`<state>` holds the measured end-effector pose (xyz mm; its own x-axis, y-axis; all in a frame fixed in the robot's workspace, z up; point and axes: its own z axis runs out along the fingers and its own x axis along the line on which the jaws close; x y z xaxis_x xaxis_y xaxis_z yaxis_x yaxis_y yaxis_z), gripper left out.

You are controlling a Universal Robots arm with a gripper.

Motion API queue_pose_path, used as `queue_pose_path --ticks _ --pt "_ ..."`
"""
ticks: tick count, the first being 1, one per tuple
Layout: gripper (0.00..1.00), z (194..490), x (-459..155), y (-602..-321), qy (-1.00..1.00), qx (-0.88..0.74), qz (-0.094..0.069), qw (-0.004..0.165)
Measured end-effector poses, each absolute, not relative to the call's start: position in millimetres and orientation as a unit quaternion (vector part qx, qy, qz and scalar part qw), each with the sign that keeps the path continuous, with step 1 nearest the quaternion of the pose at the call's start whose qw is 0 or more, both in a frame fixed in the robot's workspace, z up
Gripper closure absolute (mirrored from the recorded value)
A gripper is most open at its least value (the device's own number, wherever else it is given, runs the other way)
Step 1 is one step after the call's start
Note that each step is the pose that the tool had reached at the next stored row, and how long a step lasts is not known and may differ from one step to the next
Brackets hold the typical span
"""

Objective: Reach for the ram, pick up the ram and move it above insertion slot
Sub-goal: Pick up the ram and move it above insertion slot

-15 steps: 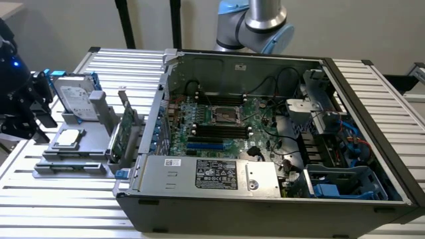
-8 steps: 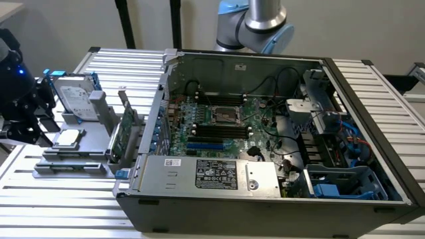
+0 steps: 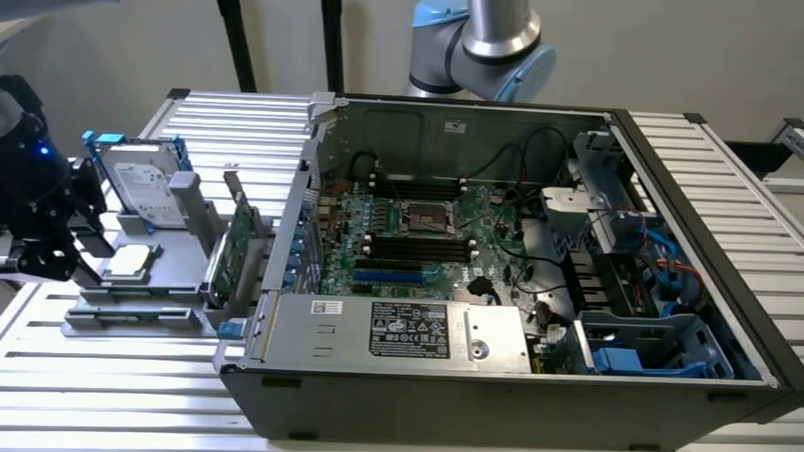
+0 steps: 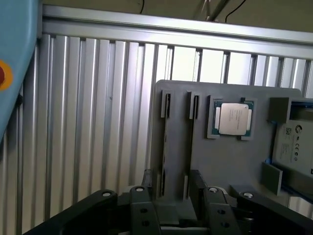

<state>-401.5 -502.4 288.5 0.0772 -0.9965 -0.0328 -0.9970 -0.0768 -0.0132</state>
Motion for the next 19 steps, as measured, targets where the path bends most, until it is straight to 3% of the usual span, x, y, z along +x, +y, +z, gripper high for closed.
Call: queue_pose_path --ticks 19 --pt "0.58 254.0 -402.6 -502.3 0.679 -0.734 0.008 0.016"
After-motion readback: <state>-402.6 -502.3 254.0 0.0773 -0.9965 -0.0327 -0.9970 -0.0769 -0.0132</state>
